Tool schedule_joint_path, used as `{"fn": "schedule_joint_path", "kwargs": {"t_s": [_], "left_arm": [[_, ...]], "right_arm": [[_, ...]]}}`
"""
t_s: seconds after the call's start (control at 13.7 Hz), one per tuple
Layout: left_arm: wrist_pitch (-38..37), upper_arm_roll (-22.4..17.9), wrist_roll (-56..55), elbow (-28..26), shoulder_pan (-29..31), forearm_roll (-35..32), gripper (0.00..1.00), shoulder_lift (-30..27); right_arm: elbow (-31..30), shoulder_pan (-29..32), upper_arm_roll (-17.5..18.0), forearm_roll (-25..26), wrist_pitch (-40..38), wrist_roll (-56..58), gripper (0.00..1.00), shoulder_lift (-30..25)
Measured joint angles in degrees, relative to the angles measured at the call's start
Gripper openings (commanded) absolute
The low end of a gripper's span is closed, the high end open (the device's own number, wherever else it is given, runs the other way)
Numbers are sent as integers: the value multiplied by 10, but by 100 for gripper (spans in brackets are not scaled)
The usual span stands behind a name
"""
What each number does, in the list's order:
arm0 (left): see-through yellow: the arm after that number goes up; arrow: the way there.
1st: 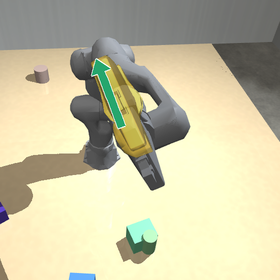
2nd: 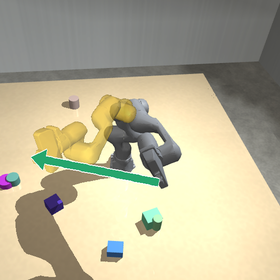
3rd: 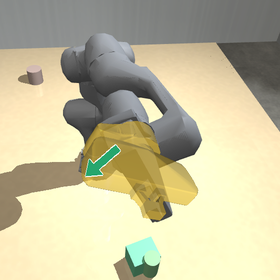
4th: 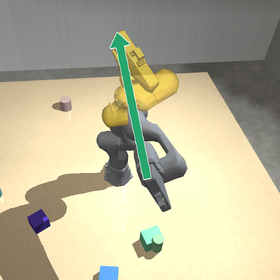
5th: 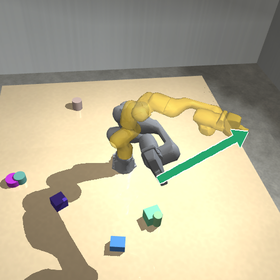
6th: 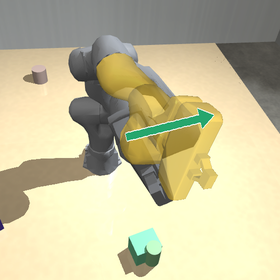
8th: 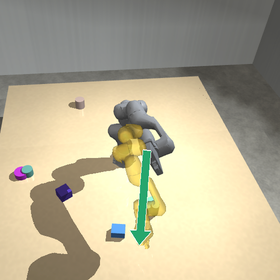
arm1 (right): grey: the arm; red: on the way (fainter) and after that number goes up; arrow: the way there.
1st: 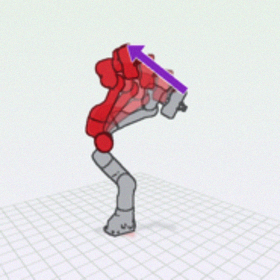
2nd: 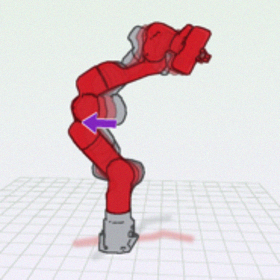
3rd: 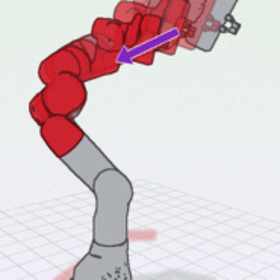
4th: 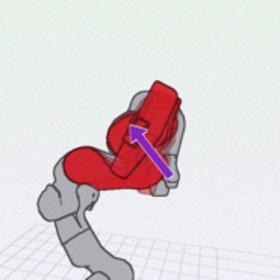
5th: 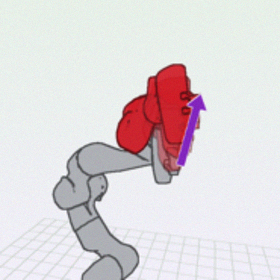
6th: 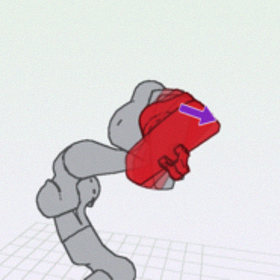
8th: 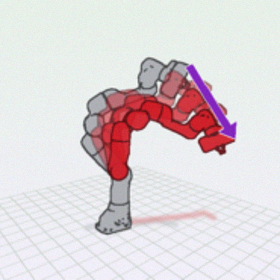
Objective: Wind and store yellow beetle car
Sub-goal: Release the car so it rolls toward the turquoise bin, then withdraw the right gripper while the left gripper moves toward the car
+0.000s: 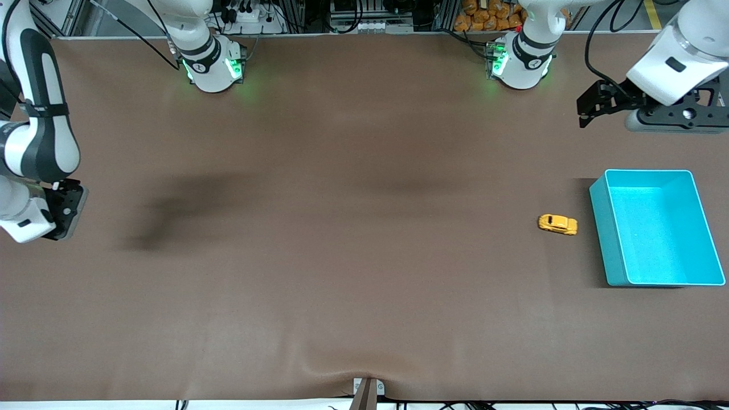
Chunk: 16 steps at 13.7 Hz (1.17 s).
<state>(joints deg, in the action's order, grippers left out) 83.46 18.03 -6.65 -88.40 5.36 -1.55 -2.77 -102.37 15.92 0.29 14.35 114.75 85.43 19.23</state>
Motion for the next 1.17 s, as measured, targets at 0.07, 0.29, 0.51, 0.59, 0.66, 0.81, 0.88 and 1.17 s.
{"fn": "schedule_joint_path", "kwargs": {"t_s": [0.07, 0.29, 0.51, 0.59, 0.66, 0.81, 0.88, 1.17], "left_arm": [[0, 3, 0, 0, 0, 0, 100, 0], [0, 7, 0, 0, 0, 0, 100, 0], [-1, 6, 0, 0, 1, 0, 100, 0], [-1, 6, 0, 0, 1, 0, 100, 0], [-1, 6, 0, 0, 1, 0, 100, 0], [-1, 6, 0, 0, 1, 0, 100, 0], [-1, 7, 0, 0, 1, 0, 100, 0], [-1, 4, 0, 0, 4, -1, 100, 0]], "right_arm": [[20, 0, 0, -2, -1, 0, 100, 0], [83, 1, -1, -48, -39, 0, 100, -1], [123, 7, -2, -127, -79, -5, 100, -1], [131, 7, -2, -139, -82, -11, 100, -1], [141, 7, 1, -143, -87, -27, 100, -1], [174, 5, 8, -146, -127, -80, 100, -2], [196, 0, 11, -148, -157, -116, 100, -2], [261, -40, 16, -152, -262, -274, 100, -7]]}}
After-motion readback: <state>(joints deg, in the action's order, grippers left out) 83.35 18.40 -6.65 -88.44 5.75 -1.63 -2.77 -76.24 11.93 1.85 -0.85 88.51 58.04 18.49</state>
